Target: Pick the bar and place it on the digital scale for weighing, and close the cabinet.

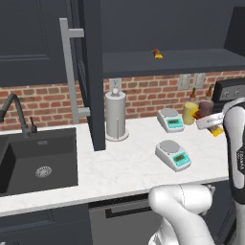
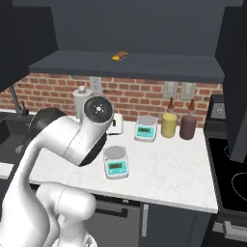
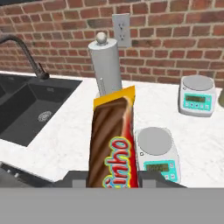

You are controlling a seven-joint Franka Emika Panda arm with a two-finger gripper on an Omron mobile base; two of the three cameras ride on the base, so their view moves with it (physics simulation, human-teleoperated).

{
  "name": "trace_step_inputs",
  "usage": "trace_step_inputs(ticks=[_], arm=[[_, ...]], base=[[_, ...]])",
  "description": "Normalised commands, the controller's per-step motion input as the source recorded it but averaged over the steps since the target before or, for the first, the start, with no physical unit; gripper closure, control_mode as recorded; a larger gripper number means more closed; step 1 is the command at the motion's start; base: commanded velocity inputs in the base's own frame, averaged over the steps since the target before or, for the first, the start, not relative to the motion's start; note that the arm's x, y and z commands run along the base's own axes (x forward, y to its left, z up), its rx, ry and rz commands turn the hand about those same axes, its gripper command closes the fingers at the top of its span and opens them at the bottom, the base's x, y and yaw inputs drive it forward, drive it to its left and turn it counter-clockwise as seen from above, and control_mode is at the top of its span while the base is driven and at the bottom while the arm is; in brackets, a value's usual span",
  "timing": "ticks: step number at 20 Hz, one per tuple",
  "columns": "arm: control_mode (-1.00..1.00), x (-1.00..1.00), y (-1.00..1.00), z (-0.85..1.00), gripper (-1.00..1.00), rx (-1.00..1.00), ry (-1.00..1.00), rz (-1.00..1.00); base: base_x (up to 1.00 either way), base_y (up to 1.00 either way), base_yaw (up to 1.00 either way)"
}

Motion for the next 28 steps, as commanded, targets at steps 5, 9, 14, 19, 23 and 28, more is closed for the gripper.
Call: trace_step_inputs(ticks=[5, 9, 14, 19, 23, 28], arm=[[-1.0, 0.72, 0.25, -0.62, 1.0, -0.14, 0.4, 0.1], [-1.0, 0.65, 0.16, -0.5, 1.0, -0.01, 0.25, 0.12], [-1.0, 0.41, 0.0, -0.48, 1.0, 0.09, 0.11, 0.15], [-1.0, 0.2, -0.22, -0.53, 1.0, 0.31, 0.0, 0.2], [-1.0, 0.43, -0.02, -0.49, 1.0, 0.15, 0.02, 0.2], [-1.0, 0.49, 0.1, -0.39, 1.0, 0.01, 0.09, 0.1]], base=[[0.0, 0.0, 0.0], [0.0, 0.0, 0.0], [0.0, 0.0, 0.0], [0.0, 0.0, 0.0], [0.0, 0.0, 0.0], [0.0, 0.0, 0.0]])
